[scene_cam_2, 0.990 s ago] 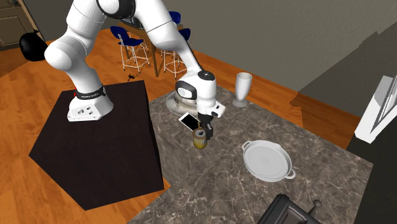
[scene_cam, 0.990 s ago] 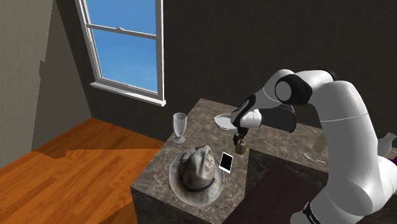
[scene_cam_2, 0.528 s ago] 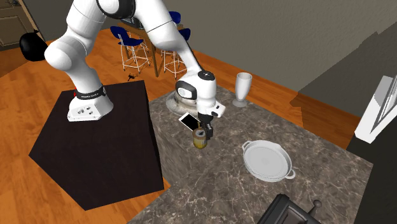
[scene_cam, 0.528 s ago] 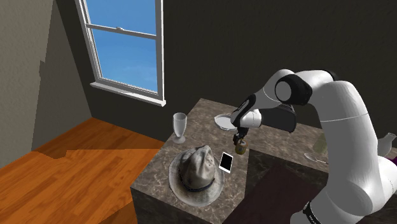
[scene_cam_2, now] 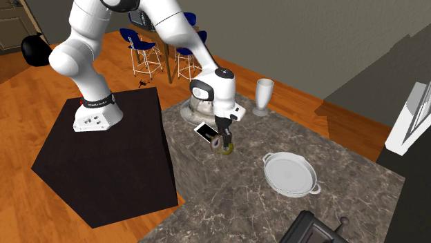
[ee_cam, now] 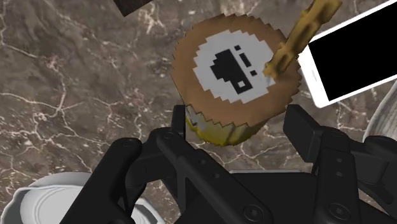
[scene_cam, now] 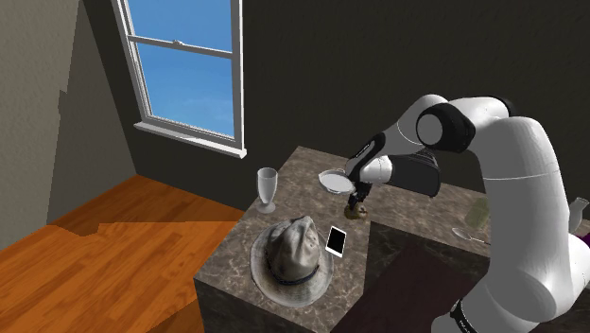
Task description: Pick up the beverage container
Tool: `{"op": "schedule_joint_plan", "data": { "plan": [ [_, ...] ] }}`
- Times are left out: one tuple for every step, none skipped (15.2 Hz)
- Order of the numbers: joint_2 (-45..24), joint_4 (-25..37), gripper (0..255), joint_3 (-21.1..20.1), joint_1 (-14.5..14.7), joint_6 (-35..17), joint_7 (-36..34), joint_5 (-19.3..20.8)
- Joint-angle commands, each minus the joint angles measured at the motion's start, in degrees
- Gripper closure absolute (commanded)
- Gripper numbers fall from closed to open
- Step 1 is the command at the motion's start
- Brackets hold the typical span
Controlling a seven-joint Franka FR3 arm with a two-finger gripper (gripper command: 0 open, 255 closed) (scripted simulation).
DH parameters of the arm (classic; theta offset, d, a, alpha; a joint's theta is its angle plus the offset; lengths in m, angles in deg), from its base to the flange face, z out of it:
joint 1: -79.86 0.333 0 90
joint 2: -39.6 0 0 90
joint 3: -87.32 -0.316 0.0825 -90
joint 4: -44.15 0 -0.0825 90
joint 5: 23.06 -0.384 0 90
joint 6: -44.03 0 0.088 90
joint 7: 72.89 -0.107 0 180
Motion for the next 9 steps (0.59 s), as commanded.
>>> {"op": "schedule_joint_plan", "data": {
  "plan": [
    [1.5, -0.7, 255, 0.5, 0.5, 0.8, -0.3, 0.4],
    [2.2, -1.0, 255, 0.8, 0.7, 1.3, -0.5, 0.7],
    [2.9, -1.2, 255, 1.1, 0.9, 1.8, -0.7, 1.0],
    [3.6, -1.4, 255, 1.4, 1.1, 2.2, -0.9, 1.2],
    [4.3, -1.5, 255, 1.6, 1.3, 2.7, -1.1, 1.5],
    [4.9, -1.7, 255, 1.9, 1.5, 3.2, -1.3, 1.8],
    [5.6, -1.9, 255, 2.2, 1.8, 3.8, -1.5, 2.1],
    [5.7, -1.9, 255, 2.2, 1.8, 3.8, -1.5, 2.1],
    [5.7, -1.9, 255, 2.2, 1.8, 3.8, -1.5, 2.1]
  ]
}}
